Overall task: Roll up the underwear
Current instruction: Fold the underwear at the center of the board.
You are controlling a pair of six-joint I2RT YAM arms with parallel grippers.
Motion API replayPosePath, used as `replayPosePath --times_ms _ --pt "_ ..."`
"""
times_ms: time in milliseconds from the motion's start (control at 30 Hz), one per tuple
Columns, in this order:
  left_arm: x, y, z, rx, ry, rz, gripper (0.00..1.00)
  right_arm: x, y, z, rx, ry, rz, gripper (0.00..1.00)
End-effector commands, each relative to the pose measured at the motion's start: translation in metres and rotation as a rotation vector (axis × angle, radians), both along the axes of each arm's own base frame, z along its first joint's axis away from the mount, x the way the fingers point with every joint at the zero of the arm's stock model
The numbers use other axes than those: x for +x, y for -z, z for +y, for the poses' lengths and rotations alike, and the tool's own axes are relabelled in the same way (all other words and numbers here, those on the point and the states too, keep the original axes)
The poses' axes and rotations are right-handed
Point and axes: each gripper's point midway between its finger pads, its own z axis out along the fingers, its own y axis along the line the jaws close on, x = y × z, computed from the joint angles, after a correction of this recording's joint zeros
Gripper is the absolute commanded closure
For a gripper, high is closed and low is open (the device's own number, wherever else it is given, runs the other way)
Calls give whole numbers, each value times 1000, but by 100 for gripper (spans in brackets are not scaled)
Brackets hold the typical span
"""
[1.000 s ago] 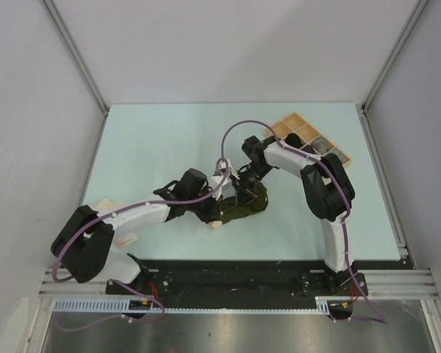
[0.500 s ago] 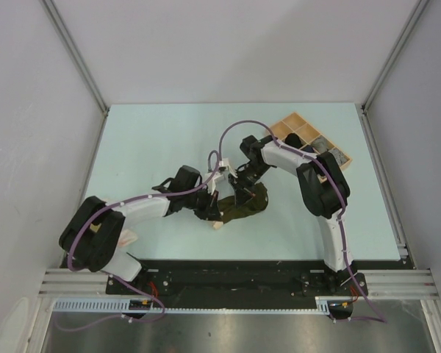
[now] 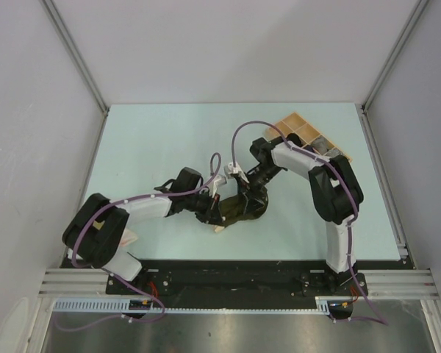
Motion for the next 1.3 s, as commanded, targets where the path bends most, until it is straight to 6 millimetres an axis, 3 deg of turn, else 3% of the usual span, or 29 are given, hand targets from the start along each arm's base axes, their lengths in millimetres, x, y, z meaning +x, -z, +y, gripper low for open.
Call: replayPosePath --times_ms 0,167,267,300,500,900,1100,1267 --pt "-3 -2 -4 -27 8 30 100 -9 -36 13 219 -150 -203 30" --pt "-3 -2 -4 -36 11 31 99 2 -40 16 256 -157 -293 27" --pt "-4 -4 -5 -46 8 36 100 -4 -40 18 261 -206 -362 23" --pt "-3 -4 -4 -49 6 37 100 -14 -35 20 251 -234 -367 23" --pt "-2 -11 -5 -88 3 41 100 -31 -18 26 216 -258 -424 23" --pt "-3 -18 -7 -145 9 56 99 -29 -6 50 184 -245 -510 23" --pt "1 -20 -5 -163 -12 63 100 -44 6 53 165 -292 -503 33" --pt "4 -24 -3 -178 -29 59 100 -50 12 51 152 -307 -491 52"
